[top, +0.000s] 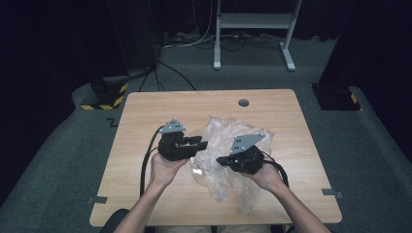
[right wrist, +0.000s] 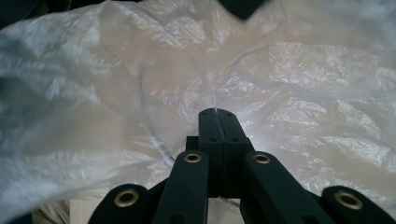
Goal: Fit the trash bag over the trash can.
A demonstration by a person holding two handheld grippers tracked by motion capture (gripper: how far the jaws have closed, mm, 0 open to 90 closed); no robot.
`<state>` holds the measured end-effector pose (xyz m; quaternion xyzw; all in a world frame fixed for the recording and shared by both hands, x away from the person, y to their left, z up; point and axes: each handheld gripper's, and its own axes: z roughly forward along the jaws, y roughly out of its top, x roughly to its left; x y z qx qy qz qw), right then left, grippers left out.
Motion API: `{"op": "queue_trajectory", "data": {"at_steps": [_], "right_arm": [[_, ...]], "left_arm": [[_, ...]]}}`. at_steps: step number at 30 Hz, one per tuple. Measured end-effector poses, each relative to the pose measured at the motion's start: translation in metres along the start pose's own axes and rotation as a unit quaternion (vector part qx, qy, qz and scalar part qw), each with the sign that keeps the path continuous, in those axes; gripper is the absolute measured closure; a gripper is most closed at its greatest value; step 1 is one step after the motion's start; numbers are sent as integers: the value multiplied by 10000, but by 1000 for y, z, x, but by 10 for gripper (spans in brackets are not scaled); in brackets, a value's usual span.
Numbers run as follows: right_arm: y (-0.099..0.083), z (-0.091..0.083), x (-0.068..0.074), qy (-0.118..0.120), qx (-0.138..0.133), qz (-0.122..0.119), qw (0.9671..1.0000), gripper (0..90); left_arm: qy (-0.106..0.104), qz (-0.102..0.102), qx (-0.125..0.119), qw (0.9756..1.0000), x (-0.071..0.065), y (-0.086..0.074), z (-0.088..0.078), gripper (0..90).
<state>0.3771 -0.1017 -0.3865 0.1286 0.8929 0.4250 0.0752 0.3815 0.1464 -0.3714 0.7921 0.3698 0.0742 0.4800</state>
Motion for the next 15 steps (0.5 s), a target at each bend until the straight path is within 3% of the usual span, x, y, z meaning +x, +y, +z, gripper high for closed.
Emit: {"op": "queue_trajectory", "data": {"at_steps": [1,4,10,15], "right_arm": [[0,0,0,-1,-1,0,10000,899],[0,0,0,-1,-12,-2,10000,896],[-2,-2,-1,-37,-72,66,9999,836],[-4,-10,-3,-159,-258,178,9994,708]], "left_arm": [[-15,2,86,10000,0,0,1,800],[31,54,295,9995,0,-1,5,890],[154,139,444,9988,2,-5,9,899],[209,186,431,9987,0,-8,9,899]]}}
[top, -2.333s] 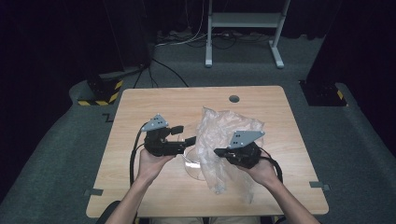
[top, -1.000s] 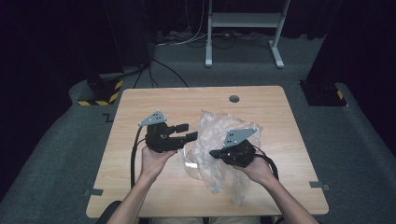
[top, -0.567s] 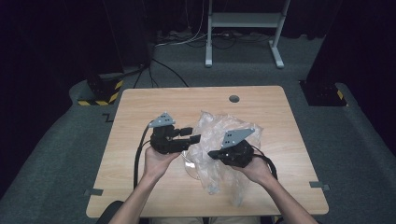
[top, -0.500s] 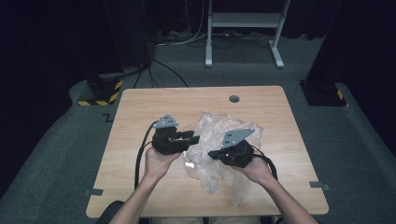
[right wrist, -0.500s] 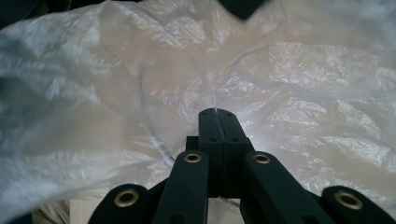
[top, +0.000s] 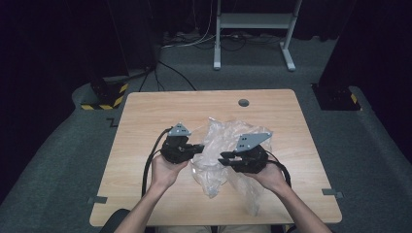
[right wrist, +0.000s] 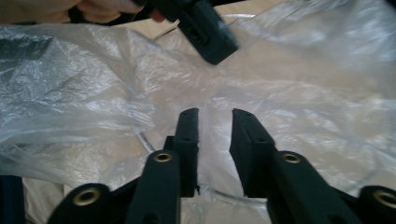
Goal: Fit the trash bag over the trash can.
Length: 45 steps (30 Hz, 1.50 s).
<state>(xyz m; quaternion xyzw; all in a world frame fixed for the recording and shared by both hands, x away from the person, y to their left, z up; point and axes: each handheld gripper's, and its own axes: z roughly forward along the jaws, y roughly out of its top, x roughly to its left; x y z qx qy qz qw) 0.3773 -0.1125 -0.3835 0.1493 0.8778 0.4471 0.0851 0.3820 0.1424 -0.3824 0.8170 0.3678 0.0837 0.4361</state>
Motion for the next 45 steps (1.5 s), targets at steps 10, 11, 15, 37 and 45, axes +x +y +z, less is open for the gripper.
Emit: {"op": "queue_trajectory", "data": {"at_steps": [10,11,15,37,45], "right_arm": [[-5,-22,-9,-484,-521,335,9969,500],[-5,-22,-10,-521,-555,365,9964,493],[-8,-28,-16,-657,-706,544,9939,475],[-16,-42,-29,-670,-923,960,9888,431],[-22,-51,-40,-1188,-1077,1410,9769,423]], "left_arm": [[86,28,138,9999,0,-5,3,898],[87,46,156,9998,0,-5,3,899],[110,64,182,9998,-1,-7,4,898],[212,30,155,9997,2,-15,-2,898],[149,75,128,9998,-1,-15,-2,898]]}}
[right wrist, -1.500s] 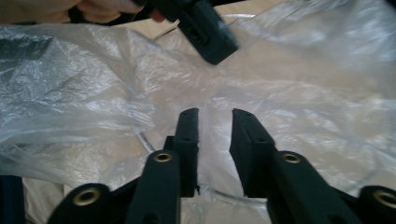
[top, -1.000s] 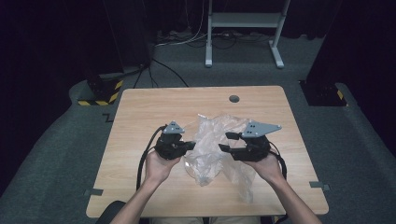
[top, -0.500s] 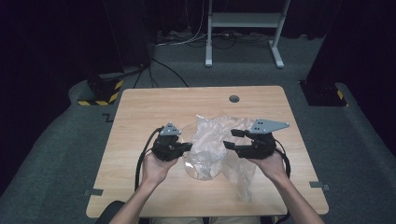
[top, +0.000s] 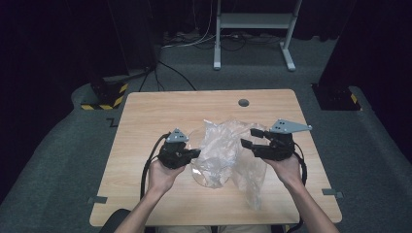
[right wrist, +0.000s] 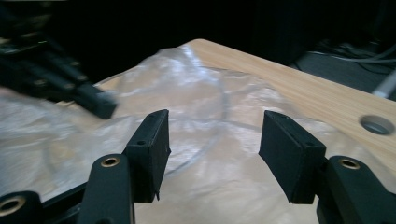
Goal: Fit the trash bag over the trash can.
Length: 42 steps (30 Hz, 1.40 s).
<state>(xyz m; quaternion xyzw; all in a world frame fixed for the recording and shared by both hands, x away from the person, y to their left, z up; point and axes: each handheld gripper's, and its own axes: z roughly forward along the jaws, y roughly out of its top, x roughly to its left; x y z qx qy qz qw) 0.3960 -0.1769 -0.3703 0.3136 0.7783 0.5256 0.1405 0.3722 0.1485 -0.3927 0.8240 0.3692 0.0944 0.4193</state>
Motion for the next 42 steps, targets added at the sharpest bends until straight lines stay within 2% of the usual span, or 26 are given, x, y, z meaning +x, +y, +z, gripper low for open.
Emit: {"op": "queue_trajectory", "data": {"at_steps": [2,5,11,14,17,21,25,26,29,33,38,40,42], "right_arm": [[-3,3,-4,-145,26,141,9998,417],[-5,10,-8,-210,151,333,9991,402],[-10,25,-15,-6,218,900,9957,408],[-11,30,-16,131,221,1021,9944,482],[-12,34,-12,283,272,927,9949,586],[-11,37,-8,326,311,794,9958,741],[-8,35,-3,192,329,556,9977,855],[-7,35,1,109,328,423,9985,887],[-3,34,8,-19,339,114,9994,900],[-1,35,15,-94,327,-155,9993,900],[2,38,24,32,369,-338,9987,900],[2,42,30,92,491,-474,9976,900],[1,47,35,165,626,-595,9961,900]], "left_arm": [[-19,7,-4,10000,-1,0,0,898],[-45,57,-8,10000,-2,0,0,898],[-127,119,-27,9998,-6,0,1,897],[-166,167,-19,9997,-6,0,3,897],[-205,194,-4,9996,-7,-1,5,895],[-241,243,-4,9994,-9,-1,6,888],[-273,265,-6,9993,-9,-1,7,866],[-281,268,-16,9992,-9,-1,7,857],[-299,284,-58,9991,-10,-1,7,831],[-330,287,-136,9989,-11,-1,7,770],[-364,371,-245,9983,-12,-1,4,730],[-349,390,-328,9981,-13,-1,3,690],[-300,390,-429,9979,-13,0,1,611]]}}
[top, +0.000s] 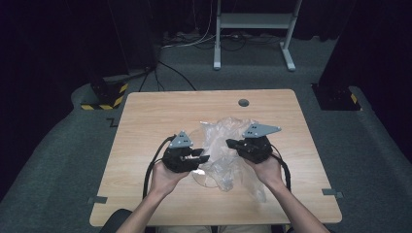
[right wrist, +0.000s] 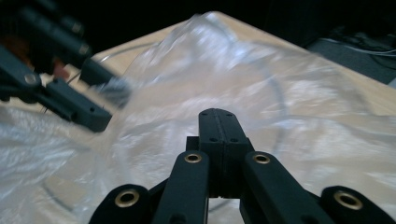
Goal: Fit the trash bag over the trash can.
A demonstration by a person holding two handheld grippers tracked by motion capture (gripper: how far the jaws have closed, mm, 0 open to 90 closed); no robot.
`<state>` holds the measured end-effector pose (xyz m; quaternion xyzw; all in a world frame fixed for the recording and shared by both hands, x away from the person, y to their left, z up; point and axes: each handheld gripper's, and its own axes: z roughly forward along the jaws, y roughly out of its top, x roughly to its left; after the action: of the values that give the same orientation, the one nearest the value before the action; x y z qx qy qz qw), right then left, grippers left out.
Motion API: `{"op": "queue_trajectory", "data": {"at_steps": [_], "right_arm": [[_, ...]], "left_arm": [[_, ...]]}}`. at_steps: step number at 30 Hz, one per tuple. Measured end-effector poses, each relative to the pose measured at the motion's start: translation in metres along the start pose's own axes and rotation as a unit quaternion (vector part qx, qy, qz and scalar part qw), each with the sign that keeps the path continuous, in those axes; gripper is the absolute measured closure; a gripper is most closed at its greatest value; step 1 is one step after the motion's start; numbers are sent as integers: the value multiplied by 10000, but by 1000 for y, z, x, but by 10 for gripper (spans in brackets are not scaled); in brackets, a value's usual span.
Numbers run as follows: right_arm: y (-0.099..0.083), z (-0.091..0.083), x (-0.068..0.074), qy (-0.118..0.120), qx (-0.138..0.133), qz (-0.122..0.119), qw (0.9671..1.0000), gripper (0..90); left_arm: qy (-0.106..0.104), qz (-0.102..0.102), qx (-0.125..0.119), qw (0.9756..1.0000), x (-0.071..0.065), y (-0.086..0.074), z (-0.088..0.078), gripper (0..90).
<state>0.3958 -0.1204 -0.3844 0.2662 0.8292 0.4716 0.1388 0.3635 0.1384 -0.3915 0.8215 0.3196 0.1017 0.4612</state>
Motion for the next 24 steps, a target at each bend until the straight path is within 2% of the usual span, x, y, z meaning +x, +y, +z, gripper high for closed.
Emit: {"op": "queue_trajectory", "data": {"at_steps": [3,6,8,9,11,14,15,17,18,21,24], "right_arm": [[0,6,6,156,176,-157,9996,900],[0,10,11,272,326,-248,9988,900],[0,13,13,342,423,-304,9981,900],[-1,14,14,371,460,-328,9977,900],[-1,16,14,415,486,-339,9974,893],[-1,13,13,363,370,-275,9983,784],[-1,11,12,304,310,-243,9988,736],[0,5,8,-42,114,-146,9998,604],[0,3,7,-151,63,-102,9998,566],[1,-4,0,-547,-190,119,9983,493],[0,-9,-6,-834,-300,349,9955,452]], "left_arm": [[105,-35,-152,9998,1,1,-3,539],[209,-142,-213,9995,3,1,-3,527],[341,-184,-168,9991,4,2,-1,544],[384,-195,-146,9990,6,2,0,571],[444,-198,-98,9988,8,3,1,683],[531,-158,65,9984,9,4,3,844],[571,-100,174,9982,8,4,3,882],[569,-66,269,9980,6,4,4,897],[580,-62,294,9979,5,4,5,898],[549,30,377,9978,1,4,6,898],[472,73,453,9978,-3,3,7,898]]}}
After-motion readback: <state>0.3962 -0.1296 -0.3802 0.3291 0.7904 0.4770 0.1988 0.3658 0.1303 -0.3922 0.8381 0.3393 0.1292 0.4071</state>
